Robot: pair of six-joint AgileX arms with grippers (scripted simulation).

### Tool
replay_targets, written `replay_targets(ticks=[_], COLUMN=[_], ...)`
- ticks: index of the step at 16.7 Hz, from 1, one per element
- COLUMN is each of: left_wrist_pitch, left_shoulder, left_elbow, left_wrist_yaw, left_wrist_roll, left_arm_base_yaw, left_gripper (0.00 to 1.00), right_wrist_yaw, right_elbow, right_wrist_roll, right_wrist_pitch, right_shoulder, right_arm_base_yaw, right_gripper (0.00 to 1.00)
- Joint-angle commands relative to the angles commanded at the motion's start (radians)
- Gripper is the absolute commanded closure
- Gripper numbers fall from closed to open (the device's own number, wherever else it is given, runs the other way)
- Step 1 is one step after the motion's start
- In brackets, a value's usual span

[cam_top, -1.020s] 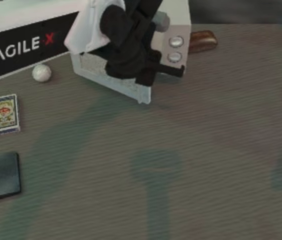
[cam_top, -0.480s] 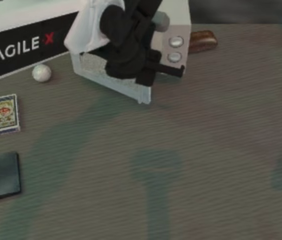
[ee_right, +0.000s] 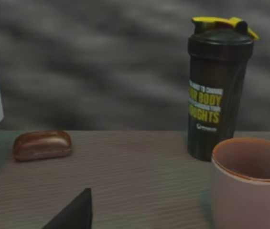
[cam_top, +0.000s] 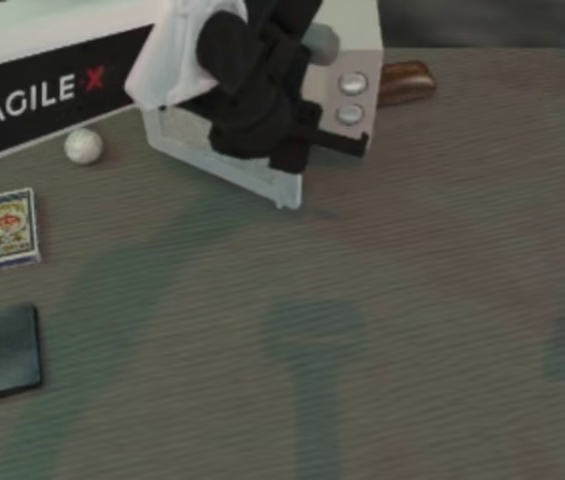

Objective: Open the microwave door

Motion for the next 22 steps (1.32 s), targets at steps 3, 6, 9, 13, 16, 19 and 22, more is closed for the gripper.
replay_targets(ticks=[3, 6, 9, 13, 16, 19, 22], left_wrist_pitch=[0.015, 0.035, 0.036, 0.036, 0.036, 0.036, 0.036], left_shoulder=[-0.037, -0.073, -0.076, -0.076, -0.076, -0.076, -0.076], left_elbow=[-0.06, -0.102, -0.103, -0.103, -0.103, -0.103, -0.103], left_wrist_yaw=[0.031, 0.059, 0.06, 0.06, 0.06, 0.06, 0.06], left_wrist_roll=[0.063, 0.115, 0.117, 0.117, 0.117, 0.117, 0.117], left_arm_base_yaw=[0.018, 0.033, 0.034, 0.034, 0.034, 0.034, 0.034], left_gripper=[1.0, 1.0, 1.0, 1.0, 1.0, 1.0, 1.0], right_wrist_yaw=[0.0, 0.0, 0.0, 0.0, 0.0, 0.0, 0.0], right_elbow=[0.0, 0.0, 0.0, 0.0, 0.0, 0.0, 0.0], right_wrist_roll=[0.0, 0.0, 0.0, 0.0, 0.0, 0.0, 0.0], right_wrist_pitch=[0.0, 0.0, 0.0, 0.0, 0.0, 0.0, 0.0], right_shoulder=[0.0, 0.0, 0.0, 0.0, 0.0, 0.0, 0.0], right_arm_base_yaw=[0.0, 0.0, 0.0, 0.0, 0.0, 0.0, 0.0], right_gripper=[0.0, 0.0, 0.0, 0.0, 0.0, 0.0, 0.0])
